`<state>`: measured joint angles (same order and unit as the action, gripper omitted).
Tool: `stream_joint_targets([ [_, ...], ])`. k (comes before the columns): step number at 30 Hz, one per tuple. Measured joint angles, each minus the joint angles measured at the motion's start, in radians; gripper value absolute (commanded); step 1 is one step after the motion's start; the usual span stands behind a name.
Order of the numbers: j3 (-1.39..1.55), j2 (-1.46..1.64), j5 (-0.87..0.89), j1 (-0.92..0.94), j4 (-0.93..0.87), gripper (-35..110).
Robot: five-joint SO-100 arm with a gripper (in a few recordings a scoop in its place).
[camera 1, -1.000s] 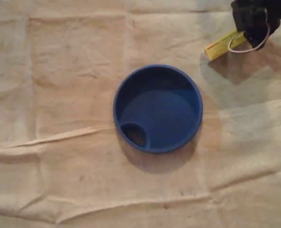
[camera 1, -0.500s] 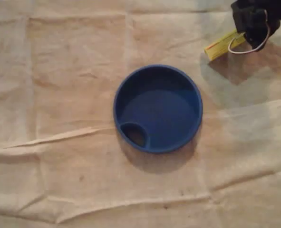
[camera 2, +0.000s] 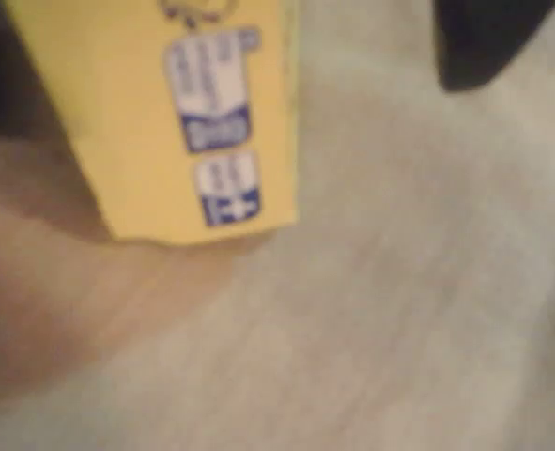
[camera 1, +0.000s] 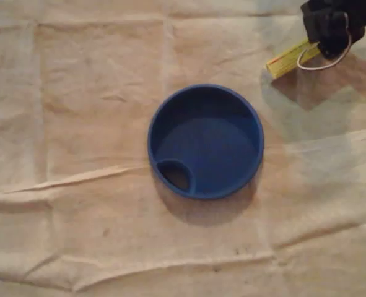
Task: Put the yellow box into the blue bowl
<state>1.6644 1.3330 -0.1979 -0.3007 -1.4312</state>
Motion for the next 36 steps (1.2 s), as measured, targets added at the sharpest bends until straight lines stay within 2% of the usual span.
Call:
stream_joint_targets([
  [11, 0.0, 0.0, 0.006, 0.0, 0.0, 0],
  [28, 0.0, 0.006, 0.0, 0.0, 0.0, 0],
  [36, 0.0, 0.178, 0.0, 0.0, -0.074, 0],
])
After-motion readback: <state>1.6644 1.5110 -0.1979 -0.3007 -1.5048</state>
